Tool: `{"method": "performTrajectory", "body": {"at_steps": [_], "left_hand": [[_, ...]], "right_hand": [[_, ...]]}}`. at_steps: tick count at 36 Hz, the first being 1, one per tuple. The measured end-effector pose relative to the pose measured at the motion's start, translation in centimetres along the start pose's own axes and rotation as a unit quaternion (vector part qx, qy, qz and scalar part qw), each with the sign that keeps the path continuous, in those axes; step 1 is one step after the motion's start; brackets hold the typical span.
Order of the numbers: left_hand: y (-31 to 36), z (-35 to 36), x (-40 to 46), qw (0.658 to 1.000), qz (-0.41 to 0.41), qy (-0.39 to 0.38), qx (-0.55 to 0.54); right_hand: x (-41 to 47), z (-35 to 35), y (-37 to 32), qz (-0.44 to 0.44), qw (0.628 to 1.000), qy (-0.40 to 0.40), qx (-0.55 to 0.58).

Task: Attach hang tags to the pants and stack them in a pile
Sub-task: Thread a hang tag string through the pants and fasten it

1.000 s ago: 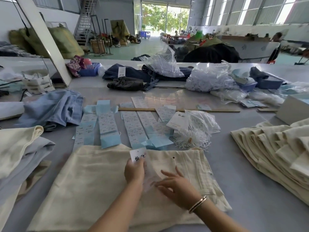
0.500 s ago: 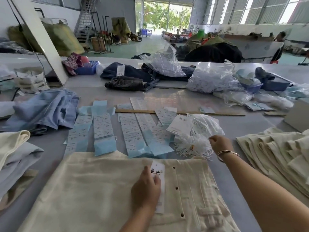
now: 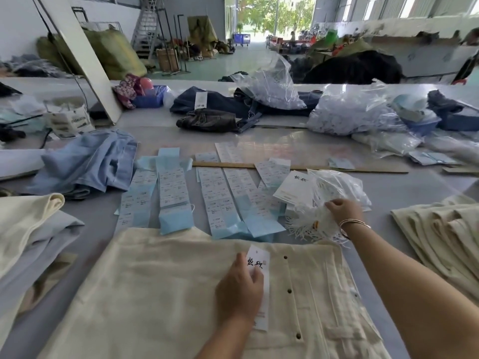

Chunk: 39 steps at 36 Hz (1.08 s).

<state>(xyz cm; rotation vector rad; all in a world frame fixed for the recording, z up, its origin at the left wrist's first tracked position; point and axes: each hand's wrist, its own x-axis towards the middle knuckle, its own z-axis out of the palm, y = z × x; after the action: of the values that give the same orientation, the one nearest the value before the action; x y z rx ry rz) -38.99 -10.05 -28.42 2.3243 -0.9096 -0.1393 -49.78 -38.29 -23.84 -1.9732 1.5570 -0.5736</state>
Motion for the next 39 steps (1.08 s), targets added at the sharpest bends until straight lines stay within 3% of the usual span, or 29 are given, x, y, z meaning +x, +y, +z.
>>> {"method": "performTrajectory", "body": {"at_steps": [8,14,20,22,24,27,29,32,35,39], "left_hand": [[0.1,-0.1,0.1,1.0,-0.004,-0.006,0.011],[0.2,-0.2,0.1,1.0,-0.005,-0.002,0.012],[0.2,-0.7,-0.1,0.999,-0.017,-0.003,-0.046],[0.8,-0.9,0.3,0.991,0.026,0.005,-0.129],[2.6,-0.9,1.2,0.975,0.152,-0.024,-0.16],[6.8,0.0,3.7,0.937,0.331,-0.09,-0.063],[9.5,1.2,5.5,0.912,0.385,-0.14,0.027],[12.7,3.2,7.9,0.886,0.397,-0.194,0.141],[14.7,5.0,9.2,0.871,0.396,-0.201,0.212],[14.8,6.3,9.5,0.881,0.354,-0.235,0.21]], "right_hand": [[0.0,-1.8,-1.6,-0.045,0.992,0.071,0.092],[0.0,-3.3,-3.5,-0.03,0.969,-0.014,0.246],[-1.0,-4.2,-4.0,-0.002,0.97,-0.096,0.222],[-1.2,-4.4,-4.1,-0.004,0.969,-0.107,0.223],[-1.4,-4.7,-4.1,-0.007,0.969,-0.122,0.213],[-1.6,-5.0,-4.2,-0.02,0.971,-0.142,0.193],[-1.7,-5.2,-4.1,-0.032,0.969,-0.15,0.195],[-1.8,-5.2,-3.8,-0.056,0.968,-0.151,0.193],[-1.8,-5.5,-3.1,-0.064,0.966,-0.157,0.196],[-1.4,-6.2,-2.5,-0.066,0.964,-0.138,0.218]]}}
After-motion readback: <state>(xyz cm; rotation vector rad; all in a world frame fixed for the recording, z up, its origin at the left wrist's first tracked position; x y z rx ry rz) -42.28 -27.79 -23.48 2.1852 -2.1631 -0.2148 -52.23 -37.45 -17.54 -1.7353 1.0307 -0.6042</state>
